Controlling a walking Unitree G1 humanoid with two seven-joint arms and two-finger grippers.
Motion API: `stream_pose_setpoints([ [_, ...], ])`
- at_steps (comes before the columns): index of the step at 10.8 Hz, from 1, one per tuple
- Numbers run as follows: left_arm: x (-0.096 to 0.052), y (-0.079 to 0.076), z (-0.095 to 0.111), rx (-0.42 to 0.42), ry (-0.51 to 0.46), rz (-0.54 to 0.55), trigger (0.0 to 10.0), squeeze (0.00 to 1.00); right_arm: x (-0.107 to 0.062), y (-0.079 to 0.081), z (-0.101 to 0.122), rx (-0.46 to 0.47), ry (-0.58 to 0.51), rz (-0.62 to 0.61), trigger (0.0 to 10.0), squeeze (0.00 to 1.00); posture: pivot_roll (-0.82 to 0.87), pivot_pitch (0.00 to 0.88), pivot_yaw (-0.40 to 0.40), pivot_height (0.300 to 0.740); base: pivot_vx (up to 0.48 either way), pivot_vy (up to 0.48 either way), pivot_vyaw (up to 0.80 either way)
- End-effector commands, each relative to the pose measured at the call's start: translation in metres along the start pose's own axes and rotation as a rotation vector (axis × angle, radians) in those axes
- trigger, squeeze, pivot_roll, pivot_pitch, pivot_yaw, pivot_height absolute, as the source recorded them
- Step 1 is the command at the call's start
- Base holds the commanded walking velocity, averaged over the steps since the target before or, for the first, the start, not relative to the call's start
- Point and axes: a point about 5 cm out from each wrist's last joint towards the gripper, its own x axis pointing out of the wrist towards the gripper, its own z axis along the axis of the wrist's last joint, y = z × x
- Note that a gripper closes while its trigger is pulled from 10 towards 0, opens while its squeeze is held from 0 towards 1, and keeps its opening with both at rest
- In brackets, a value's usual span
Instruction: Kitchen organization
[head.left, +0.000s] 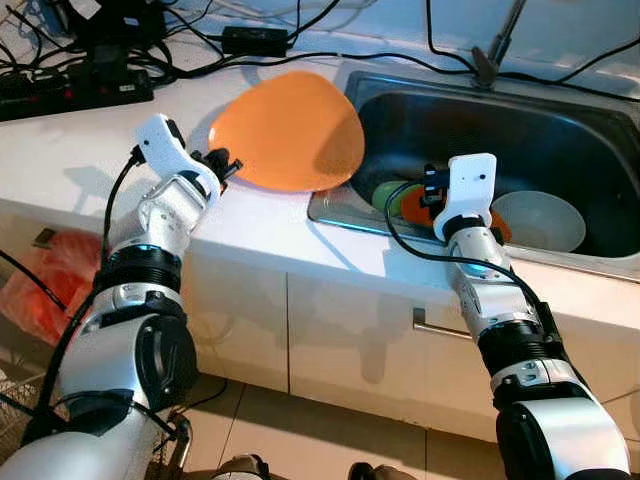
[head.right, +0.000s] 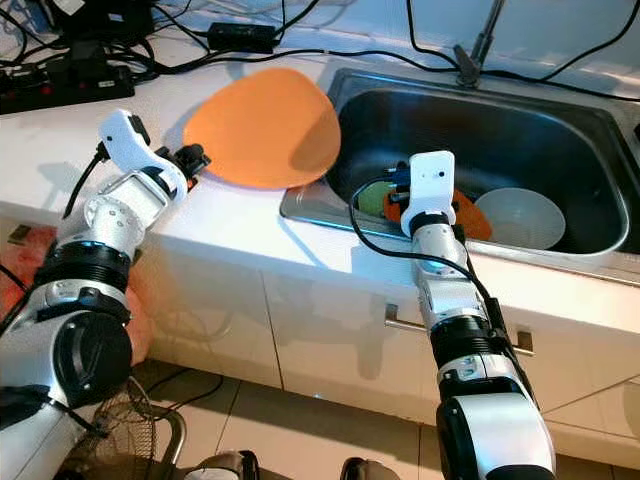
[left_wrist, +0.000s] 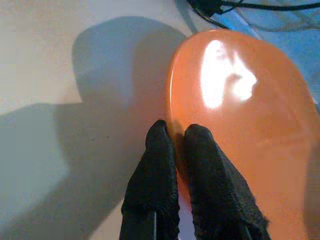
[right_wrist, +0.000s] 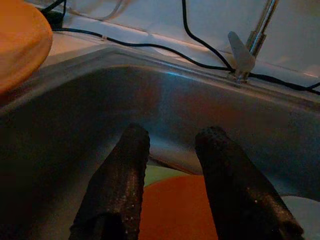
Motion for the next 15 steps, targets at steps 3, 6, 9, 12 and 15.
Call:
stream_pose_setpoints([
  [3, -0.005, -0.002, 0.000, -0.037, -0.118, -0.092, 0.0, 0.00, -0.001, -0.003, -0.004, 0.042, 0.026, -0.009, 10.0, 0.00, 0.03, 0.104, -0.021, 0.740, 0.000, 0.000, 0.00],
  [6, -0.010, -0.011, 0.001, -0.161, -0.209, -0.178, 10.0, 0.00, 0.000, -0.002, -0.003, 0.076, 0.028, -0.007, 10.0, 0.00, 0.04, 0.099, -0.025, 0.740, 0.000, 0.000, 0.00],
  [9, -0.014, -0.018, 0.006, -0.237, -0.272, -0.237, 10.0, 0.00, 0.001, -0.002, -0.002, 0.101, 0.027, -0.013, 10.0, 0.00, 0.04, 0.099, -0.025, 0.740, 0.000, 0.000, 0.00],
  [12, -0.017, -0.018, 0.013, -0.275, -0.319, -0.256, 10.0, 0.00, 0.002, -0.001, 0.000, 0.164, 0.017, -0.010, 10.0, 0.00, 0.04, 0.096, -0.029, 0.740, 0.000, 0.000, 0.00],
  [15, -0.017, -0.017, 0.010, -0.262, -0.304, -0.255, 10.0, 0.00, 0.002, 0.006, 0.000, 0.319, 0.048, 0.048, 10.0, 0.00, 0.04, 0.098, -0.030, 0.740, 0.000, 0.000, 0.00],
])
